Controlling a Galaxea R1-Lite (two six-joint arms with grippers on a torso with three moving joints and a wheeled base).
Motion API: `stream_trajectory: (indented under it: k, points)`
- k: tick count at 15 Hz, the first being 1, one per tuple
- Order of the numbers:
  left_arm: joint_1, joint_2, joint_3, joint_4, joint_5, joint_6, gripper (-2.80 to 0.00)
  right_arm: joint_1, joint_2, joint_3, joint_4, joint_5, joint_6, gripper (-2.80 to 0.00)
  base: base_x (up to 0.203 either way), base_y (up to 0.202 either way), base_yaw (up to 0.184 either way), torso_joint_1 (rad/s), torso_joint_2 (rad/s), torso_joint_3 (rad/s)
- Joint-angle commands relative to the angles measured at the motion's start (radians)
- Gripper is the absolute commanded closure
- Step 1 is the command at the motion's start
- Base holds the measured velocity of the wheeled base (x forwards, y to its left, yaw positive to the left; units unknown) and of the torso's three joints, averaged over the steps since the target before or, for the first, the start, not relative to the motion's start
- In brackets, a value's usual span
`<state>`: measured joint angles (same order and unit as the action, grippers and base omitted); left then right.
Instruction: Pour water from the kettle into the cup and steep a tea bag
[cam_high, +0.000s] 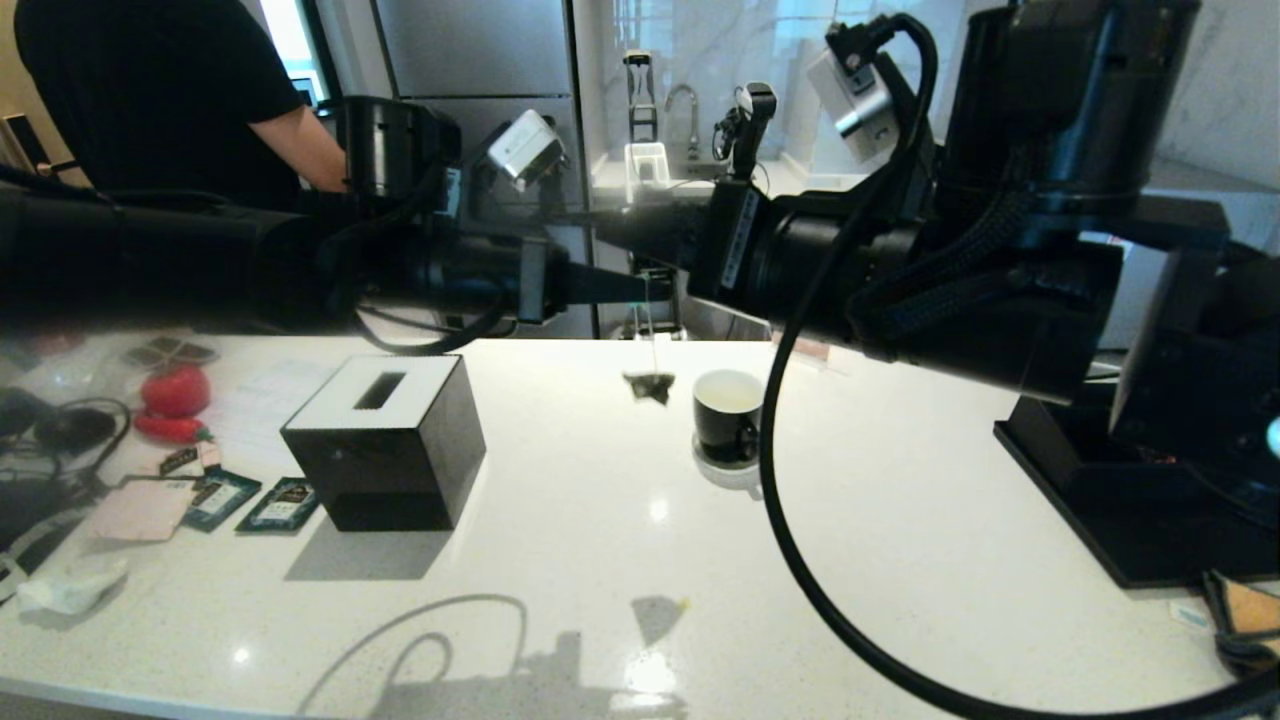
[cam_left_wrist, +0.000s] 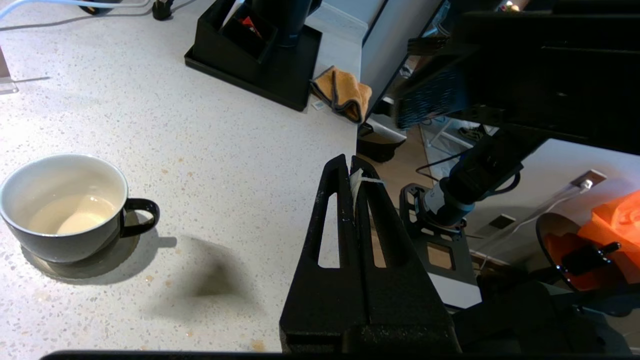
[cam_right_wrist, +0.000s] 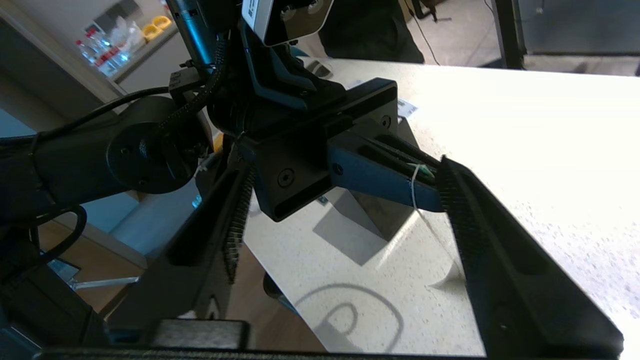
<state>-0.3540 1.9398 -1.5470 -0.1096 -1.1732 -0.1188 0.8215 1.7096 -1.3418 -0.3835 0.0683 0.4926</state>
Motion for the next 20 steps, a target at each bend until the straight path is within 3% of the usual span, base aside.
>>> stream_trajectory:
  k: [1,4,10,11,13,15,20]
  points:
    - [0.003,-0.01,-0.002,-0.001,-0.006,-0.002,0.0,-0.003,-0.005,0.02,-0.032,-0.002,0.003,-2.8,0.0,0.0,0.0,0.0,0.0,0.0]
    - [0.001,-0.004,-0.003,-0.001,0.022,-0.022,0.0,-0.037,-0.051,0.044,-0.036,-0.005,-0.006,-2.8,0.0,0.0,0.0,0.0,0.0,0.0]
    - [-0.026,0.007,-0.003,-0.001,0.255,-0.042,0.0,-0.259,-0.15,0.178,-0.037,-0.004,-0.14,-2.8,0.0,0.0,0.0,0.0,0.0,0.0]
    - [-0.038,0.007,-0.006,-0.001,0.3,-0.043,0.0,-0.282,-0.172,0.215,-0.037,-0.003,-0.175,0.0,0.0,0.0,0.0,0.0,0.0,0.0]
    - [-0.068,0.019,-0.034,-0.001,0.386,-0.056,0.0,-0.319,-0.232,0.255,0.009,-0.002,-0.214,0.0,0.0,0.0,0.0,0.0,0.0,0.0]
    - [-0.108,0.057,-0.107,-0.001,0.475,-0.116,0.0,-0.381,-0.298,0.274,0.158,-0.004,-0.227,0.0,0.0,0.0,0.0,0.0,0.0,0.0]
    - [-0.179,0.277,-0.429,0.0,0.725,-0.228,0.0,-0.559,-0.482,0.486,0.217,-0.003,-0.305,0.0,0.0,0.0,0.0,0.0,0.0,0.0]
